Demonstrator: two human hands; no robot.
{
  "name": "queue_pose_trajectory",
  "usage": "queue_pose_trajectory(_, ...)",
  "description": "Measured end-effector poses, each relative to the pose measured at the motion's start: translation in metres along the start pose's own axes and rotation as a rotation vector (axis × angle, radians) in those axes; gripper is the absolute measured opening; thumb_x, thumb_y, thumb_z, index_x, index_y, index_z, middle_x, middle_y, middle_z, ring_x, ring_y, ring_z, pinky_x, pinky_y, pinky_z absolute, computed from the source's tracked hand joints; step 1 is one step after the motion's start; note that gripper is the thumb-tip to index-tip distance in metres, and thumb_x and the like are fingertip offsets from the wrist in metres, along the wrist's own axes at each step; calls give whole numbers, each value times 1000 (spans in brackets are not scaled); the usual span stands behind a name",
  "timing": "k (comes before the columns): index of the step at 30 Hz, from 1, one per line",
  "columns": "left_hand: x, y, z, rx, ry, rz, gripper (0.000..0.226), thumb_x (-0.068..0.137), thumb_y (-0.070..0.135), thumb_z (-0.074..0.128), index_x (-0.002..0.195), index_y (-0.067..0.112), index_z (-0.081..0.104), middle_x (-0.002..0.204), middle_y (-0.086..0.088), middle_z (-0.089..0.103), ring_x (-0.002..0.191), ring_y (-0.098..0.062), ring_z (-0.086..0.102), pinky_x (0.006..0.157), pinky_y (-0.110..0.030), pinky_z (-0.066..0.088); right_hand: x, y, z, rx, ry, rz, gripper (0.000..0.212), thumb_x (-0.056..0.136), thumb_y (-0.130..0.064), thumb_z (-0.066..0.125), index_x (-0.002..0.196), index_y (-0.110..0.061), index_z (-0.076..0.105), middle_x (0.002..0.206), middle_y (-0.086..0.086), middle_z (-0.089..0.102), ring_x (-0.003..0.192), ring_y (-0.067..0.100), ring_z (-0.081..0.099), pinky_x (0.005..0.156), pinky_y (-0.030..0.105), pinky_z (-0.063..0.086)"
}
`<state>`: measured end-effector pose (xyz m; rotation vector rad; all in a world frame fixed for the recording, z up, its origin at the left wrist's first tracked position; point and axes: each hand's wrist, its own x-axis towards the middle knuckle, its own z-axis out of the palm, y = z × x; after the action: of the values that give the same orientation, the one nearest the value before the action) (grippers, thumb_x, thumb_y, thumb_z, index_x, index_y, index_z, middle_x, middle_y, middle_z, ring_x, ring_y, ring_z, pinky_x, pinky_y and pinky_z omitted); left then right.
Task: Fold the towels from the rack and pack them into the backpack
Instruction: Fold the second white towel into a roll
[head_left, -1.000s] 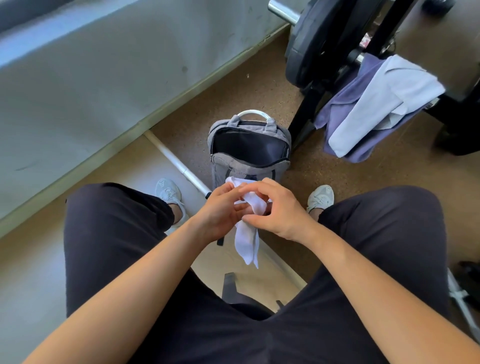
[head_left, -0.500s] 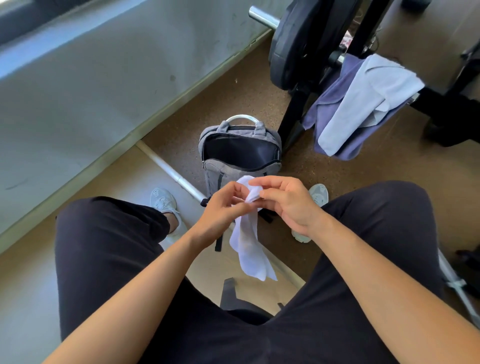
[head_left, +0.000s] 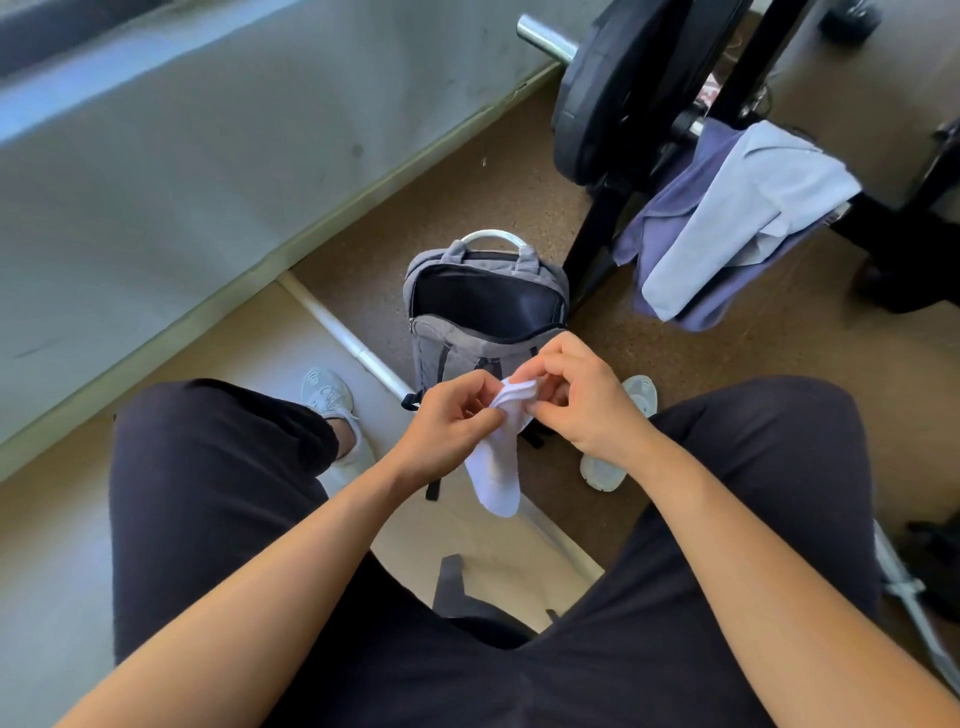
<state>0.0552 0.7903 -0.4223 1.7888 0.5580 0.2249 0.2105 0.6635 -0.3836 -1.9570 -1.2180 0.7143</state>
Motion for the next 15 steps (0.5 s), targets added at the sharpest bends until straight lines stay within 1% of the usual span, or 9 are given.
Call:
queue_pose_trajectory(3, 0, 0, -1, -48, 3, -15, 6, 89, 12, 62, 92, 11, 67, 79, -13, 67, 69, -21, 58, 62, -38, 47, 1, 1, 2, 4, 34, -24, 13, 88, -12, 75, 100, -18, 74, 109, -8, 56, 78, 5, 59, 66, 17, 50)
queue_pose_trajectory(4, 0, 0, -1, -49, 8, -11, 6, 89, 12, 62, 92, 12, 67, 77, -10, 66, 68, -18, 57, 62, -35, 46, 1, 1, 1, 40, 34, 2, 13, 91, -11, 72, 102, -17, 74, 109, -7, 61, 71, 4, 60, 62, 16, 49)
queue_pose_trajectory(6, 1, 1, -2, -45, -1, 5, 4, 92, 13, 64, 94, 13, 68, 77, -7, 66, 70, -13, 57, 62, -27, 46, 0, 1, -2, 168, 6, 99, 15, 96, -10, 66, 109, -14, 72, 90, 0, 71, 56, 10, 62, 51, 20, 49)
queue_pose_trajectory(7, 2, 1, -3, -45, -18, 5, 2, 94, 14, 66, 95, 14, 68, 80, -8, 66, 72, -12, 58, 64, -27, 47, 0, 0, -2, 250, -6, 134, 14, 98, -10, 63, 110, -12, 70, 83, 4, 72, 55, 16, 63, 48, 23, 50)
queue_pose_trajectory(9, 3, -3, -4, -7, -64, -13, 5, 93, 21, 70, 95, 17, 68, 80, -7, 65, 72, -11, 57, 64, -27, 45, -2, -2, -2, 403, 18, 160, 12, 101, -7, 57, 108, -5, 66, 88, 15, 72, 59, 24, 68, 46, 26, 52)
queue_pose_trajectory(10, 4, -7, -4, 38, -89, -24, 9, 90, 26, 71, 92, 18, 67, 77, -4, 62, 71, -10, 54, 64, -28, 42, -1, -3, -2, 460, 52, 164, 11, 102, -6, 55, 108, -2, 63, 90, 22, 69, 61, 24, 69, 47, 26, 53)
queue_pose_trajectory(12, 4, -13, -3, 134, -139, -56, 20, 85, 34, 70, 88, 15, 64, 77, -5, 59, 70, -13, 51, 65, -30, 39, 0, -3, -5, 509, 153, 166, 12, 103, -6, 53, 107, 2, 61, 82, 29, 63, 60, 21, 65, 50, 26, 53)
queue_pose_trajectory(14, 5, -19, -2, 201, -181, -95, 26, 84, 38, 68, 88, 13, 64, 83, -11, 63, 75, -25, 56, 67, -33, 40, 1, -2, -10, 514, 268, 165, 12, 102, -6, 53, 105, 2, 61, 71, 24, 57, 55, 18, 56, 50, 25, 50)
queue_pose_trajectory(15, 5, -22, -2, 218, -197, -120, 25, 84, 37, 68, 89, 13, 64, 86, -12, 64, 78, -27, 58, 68, -34, 42, 1, -2, -13, 513, 317, 165, 12, 102, -7, 53, 103, 2, 61, 67, 22, 55, 53, 18, 53, 49, 25, 48)
